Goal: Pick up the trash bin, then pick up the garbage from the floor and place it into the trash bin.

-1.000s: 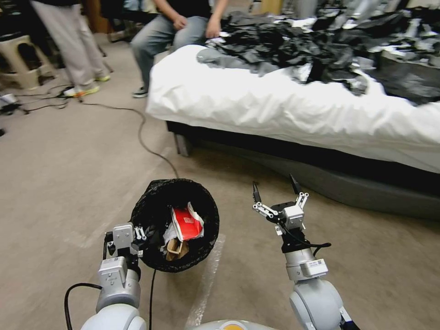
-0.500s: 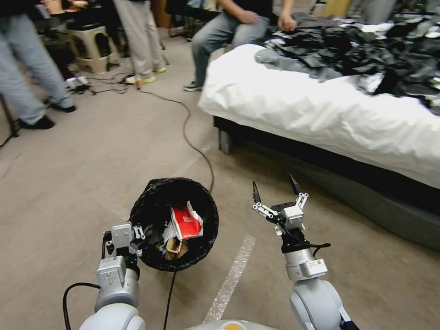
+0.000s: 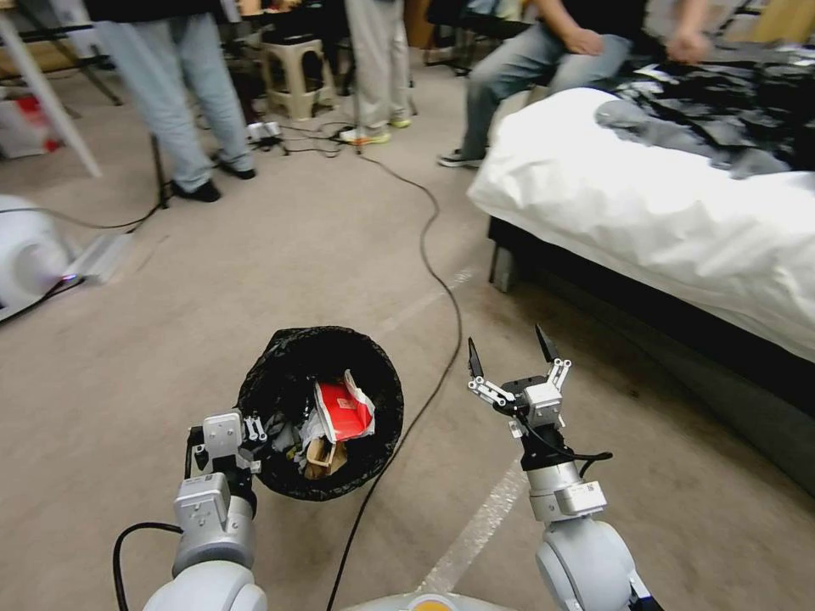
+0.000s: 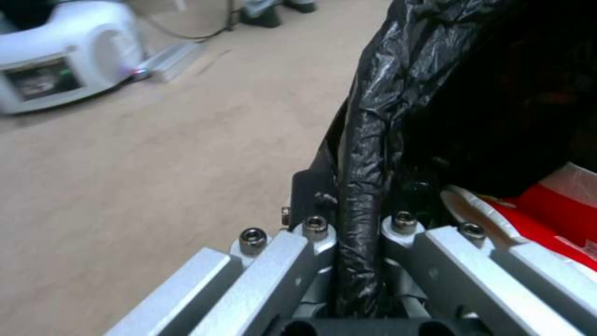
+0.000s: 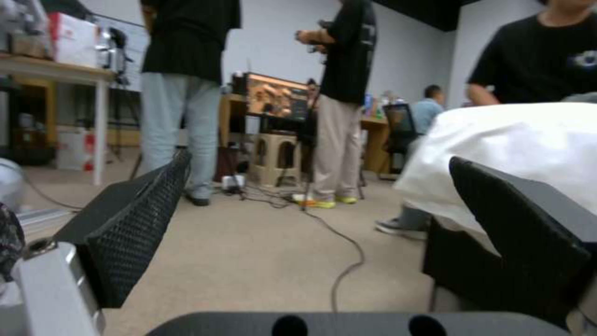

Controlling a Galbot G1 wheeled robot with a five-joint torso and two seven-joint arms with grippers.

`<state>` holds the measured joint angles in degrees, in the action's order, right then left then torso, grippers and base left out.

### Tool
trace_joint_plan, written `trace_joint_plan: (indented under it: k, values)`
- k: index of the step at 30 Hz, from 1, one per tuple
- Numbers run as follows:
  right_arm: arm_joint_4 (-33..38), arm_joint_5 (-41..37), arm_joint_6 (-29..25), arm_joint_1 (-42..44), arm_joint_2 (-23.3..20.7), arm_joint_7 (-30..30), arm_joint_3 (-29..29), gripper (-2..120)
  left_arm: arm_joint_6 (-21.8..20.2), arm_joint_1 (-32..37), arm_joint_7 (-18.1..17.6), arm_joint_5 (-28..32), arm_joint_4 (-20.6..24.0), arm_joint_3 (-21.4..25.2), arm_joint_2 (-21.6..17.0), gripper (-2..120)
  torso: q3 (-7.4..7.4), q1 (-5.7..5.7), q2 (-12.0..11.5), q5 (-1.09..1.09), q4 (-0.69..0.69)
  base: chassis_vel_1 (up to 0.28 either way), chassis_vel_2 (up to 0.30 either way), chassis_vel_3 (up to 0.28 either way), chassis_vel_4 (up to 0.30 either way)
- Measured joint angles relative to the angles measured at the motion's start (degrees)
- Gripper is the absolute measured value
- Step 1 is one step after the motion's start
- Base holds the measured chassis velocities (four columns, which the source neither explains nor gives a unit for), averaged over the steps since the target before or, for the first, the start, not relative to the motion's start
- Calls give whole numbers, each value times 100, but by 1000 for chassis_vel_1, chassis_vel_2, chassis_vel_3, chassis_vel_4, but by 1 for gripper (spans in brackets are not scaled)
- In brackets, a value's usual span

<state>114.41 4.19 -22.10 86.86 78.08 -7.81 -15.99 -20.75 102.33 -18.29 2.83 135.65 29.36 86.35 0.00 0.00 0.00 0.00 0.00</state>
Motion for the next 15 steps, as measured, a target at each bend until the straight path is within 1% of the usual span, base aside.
trace_joint_plan:
  k: [5, 15]
  values:
    - [28, 3, -1, 0, -4, -2, -11, 100, 0, 5, 0, 0, 6, -3, 5, 0, 0, -1, 0, 0, 0, 143, 130, 139, 131]
    - [26, -3, -7, -1, -5, -4, -10, 100, 3, 16, -3, -22, -7, -15, 23, 0, 0, -1, 0, 0, 0, 116, 120, 132, 125]
